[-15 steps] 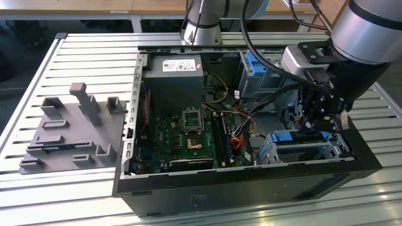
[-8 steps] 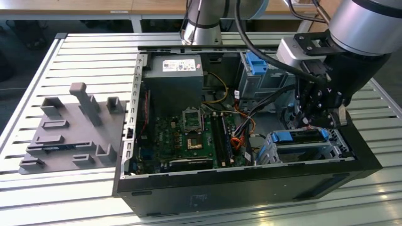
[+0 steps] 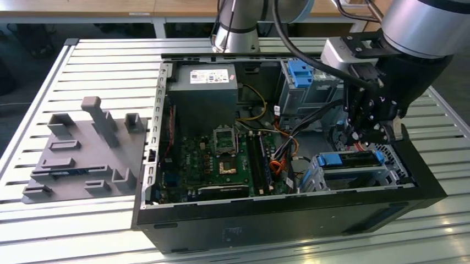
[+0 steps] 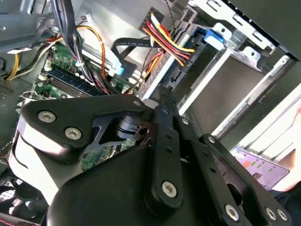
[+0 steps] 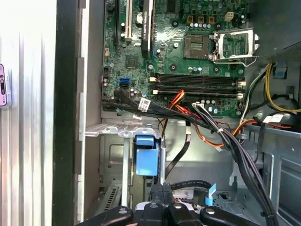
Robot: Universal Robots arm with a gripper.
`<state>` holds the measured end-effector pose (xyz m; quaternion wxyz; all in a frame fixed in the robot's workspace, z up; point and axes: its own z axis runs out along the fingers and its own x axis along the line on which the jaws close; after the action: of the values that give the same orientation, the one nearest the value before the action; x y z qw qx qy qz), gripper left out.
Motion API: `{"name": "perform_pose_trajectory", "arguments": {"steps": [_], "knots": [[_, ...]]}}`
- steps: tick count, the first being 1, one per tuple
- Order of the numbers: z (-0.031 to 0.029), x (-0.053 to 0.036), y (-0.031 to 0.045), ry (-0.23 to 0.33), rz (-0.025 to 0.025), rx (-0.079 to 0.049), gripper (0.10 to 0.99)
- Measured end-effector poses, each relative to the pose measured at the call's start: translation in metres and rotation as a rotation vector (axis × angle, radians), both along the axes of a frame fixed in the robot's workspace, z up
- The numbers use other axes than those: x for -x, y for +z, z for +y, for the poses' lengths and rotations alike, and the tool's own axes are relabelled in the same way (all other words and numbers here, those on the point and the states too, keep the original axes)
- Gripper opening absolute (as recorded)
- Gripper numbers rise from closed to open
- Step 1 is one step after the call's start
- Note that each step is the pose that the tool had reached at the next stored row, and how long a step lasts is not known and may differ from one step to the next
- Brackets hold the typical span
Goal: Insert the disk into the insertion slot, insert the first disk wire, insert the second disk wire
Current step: 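Insert the second disk wire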
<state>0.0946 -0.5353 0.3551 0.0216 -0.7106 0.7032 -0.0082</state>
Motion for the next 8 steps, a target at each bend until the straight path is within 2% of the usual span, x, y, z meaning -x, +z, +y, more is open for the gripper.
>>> {"name": "perform_pose_trajectory", "arguments": {"steps": [3, 5, 8], "knots": [[0.0055, 0.0008, 0.0000, 0.000, 0.0000, 0.000, 0.106], [0.0126, 0.0029, 0.0002, 0.000, 0.0000, 0.000, 0.106], [0.0184, 0.0048, 0.0004, 0.000, 0.0000, 0.000, 0.106]]}}
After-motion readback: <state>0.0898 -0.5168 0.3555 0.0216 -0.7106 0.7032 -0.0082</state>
